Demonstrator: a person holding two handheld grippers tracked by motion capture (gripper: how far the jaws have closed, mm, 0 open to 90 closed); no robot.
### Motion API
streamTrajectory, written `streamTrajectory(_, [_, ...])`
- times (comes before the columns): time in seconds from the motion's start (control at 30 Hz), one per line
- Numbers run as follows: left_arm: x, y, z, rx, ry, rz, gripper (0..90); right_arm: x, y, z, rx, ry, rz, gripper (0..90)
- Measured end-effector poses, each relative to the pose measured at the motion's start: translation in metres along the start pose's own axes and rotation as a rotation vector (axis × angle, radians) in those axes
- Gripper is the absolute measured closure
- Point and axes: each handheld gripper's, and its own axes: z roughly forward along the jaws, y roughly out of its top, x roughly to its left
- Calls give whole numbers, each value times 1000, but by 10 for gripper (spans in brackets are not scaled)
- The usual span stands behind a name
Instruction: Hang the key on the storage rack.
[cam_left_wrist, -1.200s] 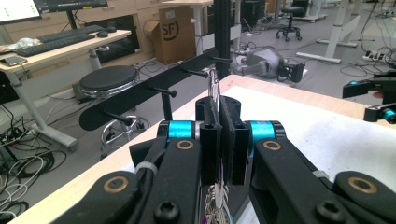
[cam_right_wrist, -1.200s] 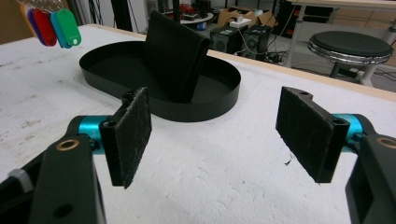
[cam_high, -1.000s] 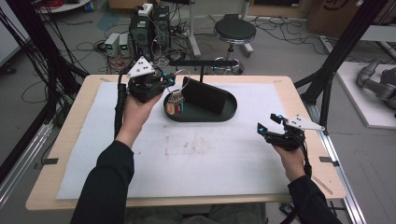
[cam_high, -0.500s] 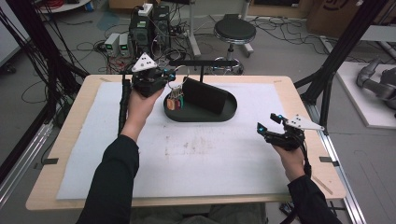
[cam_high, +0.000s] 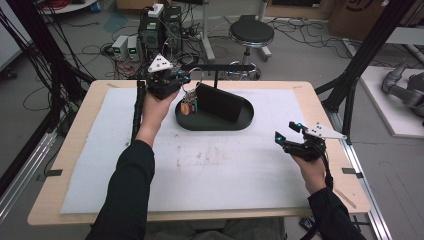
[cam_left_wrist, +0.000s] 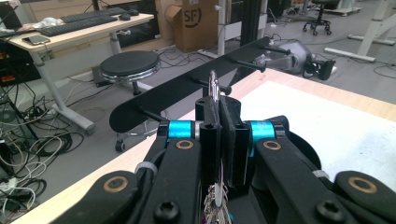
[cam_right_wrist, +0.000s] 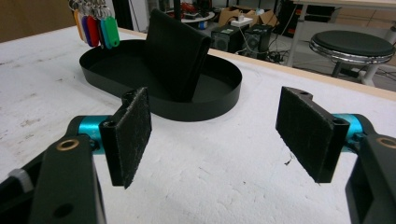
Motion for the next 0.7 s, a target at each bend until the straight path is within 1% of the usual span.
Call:
streamTrajectory(0.27, [8, -5, 4, 17, 24, -21, 864, 0, 0, 0, -1, 3, 5, 272])
streamTrajectory(0.37, [10, -7, 4, 16, 35, -20, 864, -1, 0, 0, 1, 4, 6, 272])
streamTrajectory(0.5, [14, -8, 4, 21, 37, -28, 864, -1, 0, 0, 1, 4, 8, 271])
streamTrajectory(0.53, [15, -9, 4, 25, 36, -23, 864, -1, 0, 0, 1, 4, 7, 272])
streamTrajectory(0.67, [15, -10, 5, 25, 33, -29, 864, -1, 0, 1, 3, 6, 3, 271])
streamTrajectory(0.7, [15, -10, 5, 30, 33, -22, 864, -1, 0, 1, 3, 4, 3, 272])
